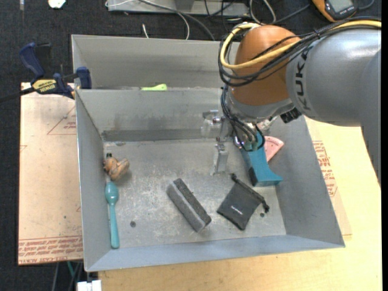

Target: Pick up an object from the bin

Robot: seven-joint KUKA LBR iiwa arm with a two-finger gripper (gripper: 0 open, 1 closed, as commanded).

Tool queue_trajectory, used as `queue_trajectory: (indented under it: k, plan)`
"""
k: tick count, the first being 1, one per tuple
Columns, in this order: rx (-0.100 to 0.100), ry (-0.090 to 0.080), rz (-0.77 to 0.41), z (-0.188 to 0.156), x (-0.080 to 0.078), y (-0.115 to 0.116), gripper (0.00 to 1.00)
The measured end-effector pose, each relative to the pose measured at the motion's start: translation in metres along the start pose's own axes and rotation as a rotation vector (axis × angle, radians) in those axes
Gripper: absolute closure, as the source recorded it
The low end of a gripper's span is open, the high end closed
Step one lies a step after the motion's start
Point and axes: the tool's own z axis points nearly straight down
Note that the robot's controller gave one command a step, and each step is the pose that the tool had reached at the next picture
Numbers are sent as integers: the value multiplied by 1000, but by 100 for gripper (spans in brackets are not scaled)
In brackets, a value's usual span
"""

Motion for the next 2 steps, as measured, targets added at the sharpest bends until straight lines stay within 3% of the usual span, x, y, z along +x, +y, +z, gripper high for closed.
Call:
queue_trajectory:
  k: [1, 2]
  plan:
    - [-1, -6, -89, 22, 29, -25, 0]
    - [1, 0, -100, 29, 41, -22, 0]
